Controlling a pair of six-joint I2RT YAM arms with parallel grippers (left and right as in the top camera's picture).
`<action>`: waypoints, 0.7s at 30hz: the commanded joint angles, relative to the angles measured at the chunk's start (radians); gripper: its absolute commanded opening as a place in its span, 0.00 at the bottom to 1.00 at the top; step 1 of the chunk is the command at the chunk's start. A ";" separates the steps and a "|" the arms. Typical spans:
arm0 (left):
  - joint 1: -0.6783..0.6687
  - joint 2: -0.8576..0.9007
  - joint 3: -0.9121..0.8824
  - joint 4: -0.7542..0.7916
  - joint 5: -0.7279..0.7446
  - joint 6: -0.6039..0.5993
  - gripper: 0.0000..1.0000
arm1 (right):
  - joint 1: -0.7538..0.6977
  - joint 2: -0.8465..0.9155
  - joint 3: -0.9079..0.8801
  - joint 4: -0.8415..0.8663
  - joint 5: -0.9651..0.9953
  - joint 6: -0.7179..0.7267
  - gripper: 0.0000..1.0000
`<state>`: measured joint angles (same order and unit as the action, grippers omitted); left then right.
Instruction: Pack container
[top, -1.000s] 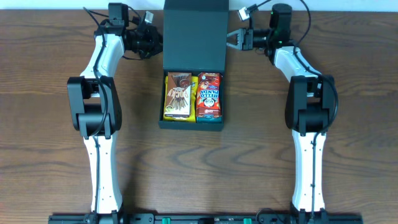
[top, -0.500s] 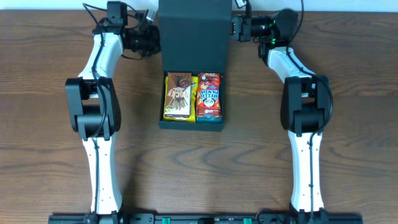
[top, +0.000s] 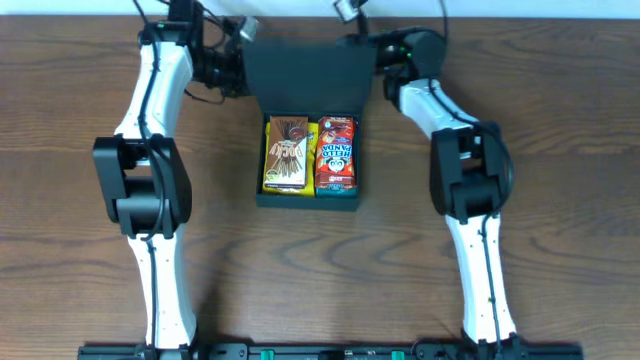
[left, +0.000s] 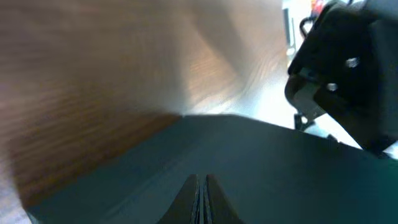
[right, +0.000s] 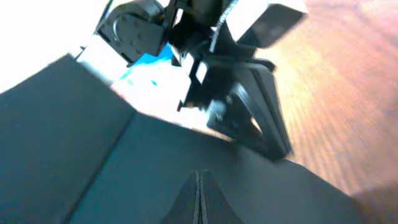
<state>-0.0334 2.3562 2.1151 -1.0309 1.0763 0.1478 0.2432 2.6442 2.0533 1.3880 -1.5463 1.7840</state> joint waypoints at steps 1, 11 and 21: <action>-0.026 -0.021 -0.005 -0.034 -0.045 0.123 0.06 | 0.032 0.006 0.006 0.008 -0.012 0.019 0.02; -0.025 -0.054 -0.005 -0.069 -0.266 0.129 0.06 | -0.063 0.006 0.006 0.008 -0.012 -0.024 0.02; -0.087 -0.169 -0.005 -0.057 -0.457 0.138 0.06 | -0.154 0.009 -0.024 -0.555 0.005 -0.667 0.02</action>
<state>-0.0963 2.2227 2.1147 -1.0901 0.6659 0.2649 0.0834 2.6377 2.0491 0.9871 -1.5368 1.4731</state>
